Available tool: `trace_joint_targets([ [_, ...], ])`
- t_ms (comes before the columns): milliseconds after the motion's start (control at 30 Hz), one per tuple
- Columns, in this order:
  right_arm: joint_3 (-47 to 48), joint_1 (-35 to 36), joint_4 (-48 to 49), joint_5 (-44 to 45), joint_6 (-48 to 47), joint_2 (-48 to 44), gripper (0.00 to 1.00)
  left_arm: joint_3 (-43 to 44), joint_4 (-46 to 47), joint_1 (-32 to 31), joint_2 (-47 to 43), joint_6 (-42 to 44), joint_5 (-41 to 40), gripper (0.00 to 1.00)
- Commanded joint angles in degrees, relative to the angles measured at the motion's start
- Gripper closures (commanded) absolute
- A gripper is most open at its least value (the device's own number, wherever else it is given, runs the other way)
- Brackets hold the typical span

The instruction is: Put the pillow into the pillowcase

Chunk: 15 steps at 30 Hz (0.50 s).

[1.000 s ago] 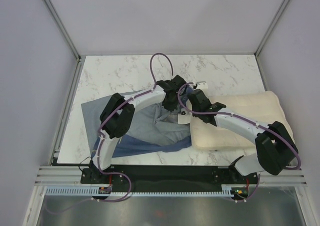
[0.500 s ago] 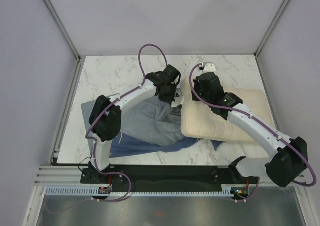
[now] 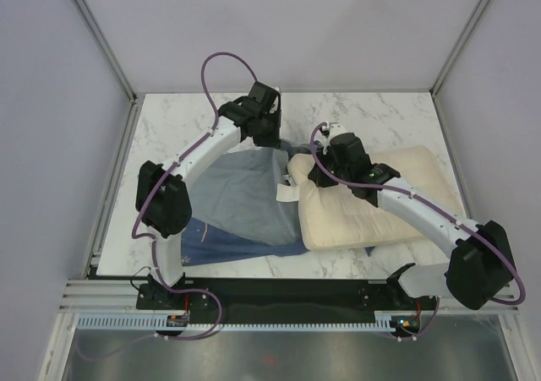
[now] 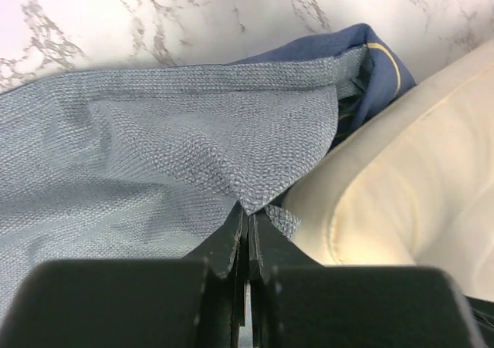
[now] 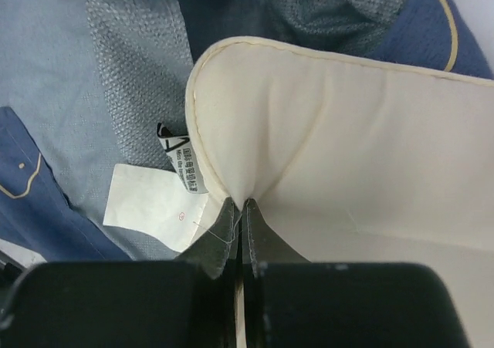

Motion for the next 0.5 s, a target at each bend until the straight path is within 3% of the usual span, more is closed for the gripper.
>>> trace_joint_targets([
  [0, -0.3, -0.2, 4.4, -2.1, -1.2, 1.2, 1.0, 1.8, 0.1, -0.8, -3.2, -0.4, 5.3, 0.98],
  [300, 15.3, -3.2, 4.3, -6.9, -4.7, 17.2, 1.0, 0.5, 0.1, -3.0, -5.1, -0.5, 12.5, 0.98],
  [467, 20.5, -8.4, 5.1, -11.8, -3.5, 21.2, 1.0, -2.7, 0.2, -4.2, -7.5, -1.5, 13.9, 0.98],
])
